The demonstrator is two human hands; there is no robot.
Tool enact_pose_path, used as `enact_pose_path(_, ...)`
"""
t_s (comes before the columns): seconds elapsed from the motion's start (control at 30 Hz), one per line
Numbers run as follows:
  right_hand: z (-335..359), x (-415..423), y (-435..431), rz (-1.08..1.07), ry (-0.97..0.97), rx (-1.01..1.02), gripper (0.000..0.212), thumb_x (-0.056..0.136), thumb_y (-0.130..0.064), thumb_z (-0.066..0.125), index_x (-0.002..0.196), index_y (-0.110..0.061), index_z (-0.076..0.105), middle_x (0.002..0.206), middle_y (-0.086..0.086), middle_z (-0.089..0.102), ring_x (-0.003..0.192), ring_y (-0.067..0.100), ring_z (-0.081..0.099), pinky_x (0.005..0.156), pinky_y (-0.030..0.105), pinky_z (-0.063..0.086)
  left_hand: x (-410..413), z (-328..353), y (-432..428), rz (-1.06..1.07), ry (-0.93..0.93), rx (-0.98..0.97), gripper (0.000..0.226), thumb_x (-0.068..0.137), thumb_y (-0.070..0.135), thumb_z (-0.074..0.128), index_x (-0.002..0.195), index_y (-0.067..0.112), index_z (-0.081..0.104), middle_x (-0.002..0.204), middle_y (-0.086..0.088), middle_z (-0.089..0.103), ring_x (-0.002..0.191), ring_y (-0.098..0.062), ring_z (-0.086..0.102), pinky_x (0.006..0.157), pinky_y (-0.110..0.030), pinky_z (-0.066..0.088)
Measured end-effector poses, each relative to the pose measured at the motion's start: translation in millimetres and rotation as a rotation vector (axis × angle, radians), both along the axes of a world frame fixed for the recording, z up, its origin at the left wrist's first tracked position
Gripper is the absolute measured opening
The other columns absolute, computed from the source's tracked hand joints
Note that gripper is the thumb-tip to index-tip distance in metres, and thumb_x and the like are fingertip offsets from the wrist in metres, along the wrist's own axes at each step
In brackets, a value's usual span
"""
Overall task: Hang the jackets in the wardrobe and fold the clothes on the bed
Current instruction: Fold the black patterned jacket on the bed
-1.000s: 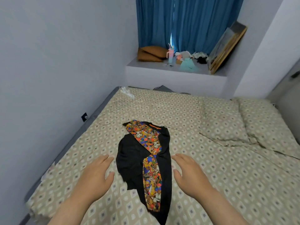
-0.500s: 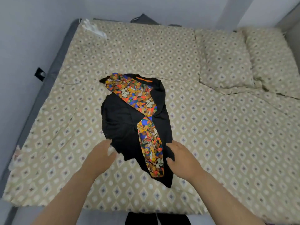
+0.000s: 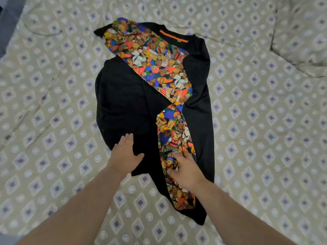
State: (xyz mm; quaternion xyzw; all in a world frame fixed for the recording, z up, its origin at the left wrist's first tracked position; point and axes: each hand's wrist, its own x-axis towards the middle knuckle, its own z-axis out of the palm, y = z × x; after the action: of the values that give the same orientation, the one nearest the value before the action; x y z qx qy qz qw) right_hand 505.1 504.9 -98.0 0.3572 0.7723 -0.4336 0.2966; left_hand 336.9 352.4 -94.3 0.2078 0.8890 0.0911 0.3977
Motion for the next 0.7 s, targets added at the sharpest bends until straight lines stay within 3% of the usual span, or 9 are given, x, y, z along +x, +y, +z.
enact_pose_path(0.07, -15, -14, -9, -0.119, -0.062, 0.055, 0.102, 0.081, -0.052, 0.072, 0.156, -0.039, 0.003, 0.163, 0.0, -0.004, 0.148, 0.037, 0.01, 0.115, 0.046, 0.029, -5, -15, 0, -0.07, 0.143, -0.09, 0.08, 0.09, 0.045, 0.065, 0.152, 0.011, 0.03, 0.147, -0.007, 0.046, 0.138, -0.025, 0.042, 0.115, -0.041, 0.033)
enact_pose_path(0.13, -25, -27, -11, -0.23, -0.06, 0.168, 0.113, 0.078, -0.054, 0.074, 0.154, -0.037, -0.008, 0.155, 0.003, 0.01, 0.14, 0.036, 0.023, 0.112, 0.047, 0.034, -15, -22, 3, -0.121, 0.28, -0.073, 0.044, 0.09, 0.045, 0.064, 0.124, 0.018, 0.053, 0.101, 0.002, 0.065, 0.099, -0.022, 0.063, 0.085, -0.037, 0.048)
enact_pose_path(0.23, -36, -34, 5, -0.321, 0.088, 0.169, 0.079, 0.094, -0.027, 0.064, 0.156, -0.029, 0.016, 0.133, 0.005, 0.05, 0.12, 0.026, 0.054, 0.102, 0.039, 0.048, -28, -28, 1, -0.158, 0.26, -0.003, 0.016, 0.095, 0.034, 0.058, 0.093, 0.02, 0.051, 0.071, 0.008, 0.057, 0.072, -0.019, 0.062, 0.067, -0.034, 0.042)
enact_pose_path(0.3, -36, -28, 24, -0.354, 0.145, 0.142, 0.047, 0.1, -0.016, 0.055, 0.145, -0.023, 0.048, 0.125, 0.0, 0.064, 0.112, 0.018, 0.062, 0.096, 0.028, 0.05, -34, -29, -5, -0.083, 0.215, 0.014, 0.014, 0.096, 0.026, 0.054, 0.086, 0.017, 0.052, 0.072, 0.004, 0.059, 0.071, -0.022, 0.061, 0.068, -0.036, 0.048)
enact_pose_path(0.37, -30, -14, 44, -0.473, 0.213, 0.188, 0.025, 0.101, -0.015, 0.053, 0.113, -0.024, 0.073, 0.101, -0.008, 0.073, 0.094, 0.009, 0.066, 0.082, 0.023, 0.051, -36, -26, -11, -0.005, 0.208, 0.002, 0.011, 0.095, 0.02, 0.051, 0.086, 0.015, 0.054, 0.074, 0.0, 0.06, 0.074, -0.027, 0.062, 0.071, -0.04, 0.051)
enact_pose_path(0.47, -14, 10, 67, -0.732, 0.275, 0.171, 0.031, 0.102, -0.02, 0.051, 0.084, -0.03, 0.074, 0.078, -0.015, 0.073, 0.076, 0.0, 0.067, 0.068, 0.018, 0.05, -29, -18, -9, 0.055, 0.22, -0.026, 0.014, 0.092, 0.012, 0.049, 0.1, 0.012, 0.06, 0.086, -0.006, 0.06, 0.08, -0.032, 0.06, 0.073, -0.045, 0.052)
enact_pose_path(0.53, -2, 21, 78, -0.873, 0.272, 0.115, 0.035, 0.104, -0.022, 0.048, 0.082, -0.03, 0.074, 0.079, -0.016, 0.074, 0.078, 0.001, 0.069, 0.067, 0.015, 0.05, -20, -10, 3, 0.064, 0.237, -0.038, 0.028, 0.086, 0.006, 0.052, 0.111, 0.01, 0.062, 0.096, -0.01, 0.058, 0.087, -0.034, 0.057, 0.076, -0.046, 0.05)
enact_pose_path(0.6, 7, 28, 89, -0.997, 0.241, 0.054, 0.034, 0.104, -0.025, 0.048, 0.085, -0.02, 0.076, 0.082, -0.004, 0.076, 0.086, 0.018, 0.072, 0.079, 0.031, 0.056, -11, 0, 21, 0.031, 0.25, 0.02, 0.041, 0.079, 0.004, 0.059, 0.12, 0.01, 0.062, 0.109, -0.011, 0.056, 0.1, -0.035, 0.052, 0.088, -0.045, 0.047)
enact_pose_path(0.7, 25, 36, 94, -1.172, 0.259, -0.39, 0.033, 0.103, -0.027, 0.047, 0.107, -0.011, 0.074, 0.104, 0.014, 0.075, 0.101, 0.034, 0.071, 0.096, 0.046, 0.053, 5, 19, 53, -0.099, 0.209, 0.282, 0.056, 0.074, 0.011, 0.067, 0.13, 0.014, 0.058, 0.132, -0.002, 0.052, 0.123, -0.026, 0.045, 0.108, -0.034, 0.033)
